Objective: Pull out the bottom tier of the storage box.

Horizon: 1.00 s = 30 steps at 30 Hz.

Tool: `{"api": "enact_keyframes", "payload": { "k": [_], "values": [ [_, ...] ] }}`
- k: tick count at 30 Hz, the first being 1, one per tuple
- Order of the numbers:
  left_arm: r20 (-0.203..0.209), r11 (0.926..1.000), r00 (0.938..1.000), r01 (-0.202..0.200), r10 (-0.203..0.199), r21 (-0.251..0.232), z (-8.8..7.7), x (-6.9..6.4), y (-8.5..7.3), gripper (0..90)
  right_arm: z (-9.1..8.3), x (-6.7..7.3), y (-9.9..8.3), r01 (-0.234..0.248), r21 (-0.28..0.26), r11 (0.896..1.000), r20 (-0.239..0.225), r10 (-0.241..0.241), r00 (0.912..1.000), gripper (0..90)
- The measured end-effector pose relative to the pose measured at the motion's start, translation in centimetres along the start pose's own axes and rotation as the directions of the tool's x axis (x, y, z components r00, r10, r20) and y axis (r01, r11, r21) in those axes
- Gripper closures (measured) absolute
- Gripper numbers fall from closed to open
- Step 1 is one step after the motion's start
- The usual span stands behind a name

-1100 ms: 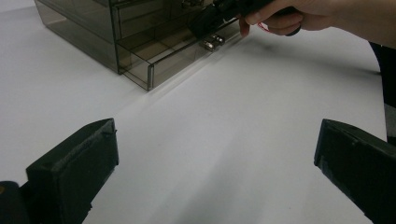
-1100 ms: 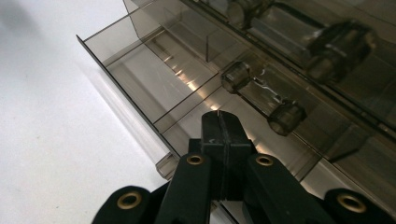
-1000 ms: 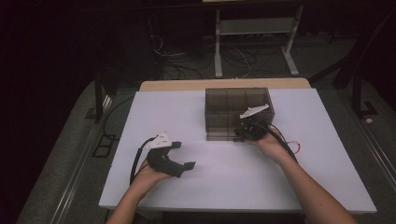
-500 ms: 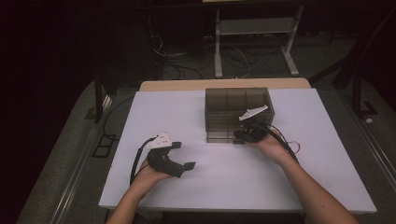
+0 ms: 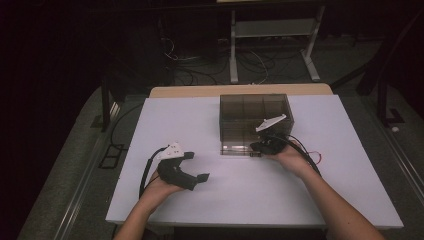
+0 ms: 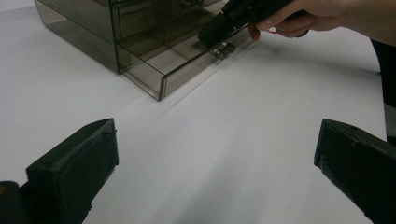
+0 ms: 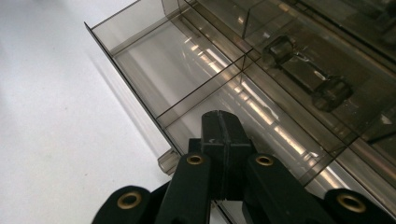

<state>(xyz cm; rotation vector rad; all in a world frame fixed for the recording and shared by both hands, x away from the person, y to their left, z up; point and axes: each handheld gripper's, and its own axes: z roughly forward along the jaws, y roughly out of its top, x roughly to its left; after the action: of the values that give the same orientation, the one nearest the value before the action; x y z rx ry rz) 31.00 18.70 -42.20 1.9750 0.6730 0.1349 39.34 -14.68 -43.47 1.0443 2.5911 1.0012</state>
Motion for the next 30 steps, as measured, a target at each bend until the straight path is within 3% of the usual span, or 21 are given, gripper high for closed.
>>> {"api": "enact_keyframes", "payload": {
  "k": [30],
  "values": [
    [0.0, 1.0, 1.0, 0.001, -0.001, -0.002, -0.02, -0.03, 0.02, 0.0, -0.6, 0.66, -0.58, 0.036, 0.03, 0.999, -0.061, -0.034, 0.9976, 89.5]
  ]
}}
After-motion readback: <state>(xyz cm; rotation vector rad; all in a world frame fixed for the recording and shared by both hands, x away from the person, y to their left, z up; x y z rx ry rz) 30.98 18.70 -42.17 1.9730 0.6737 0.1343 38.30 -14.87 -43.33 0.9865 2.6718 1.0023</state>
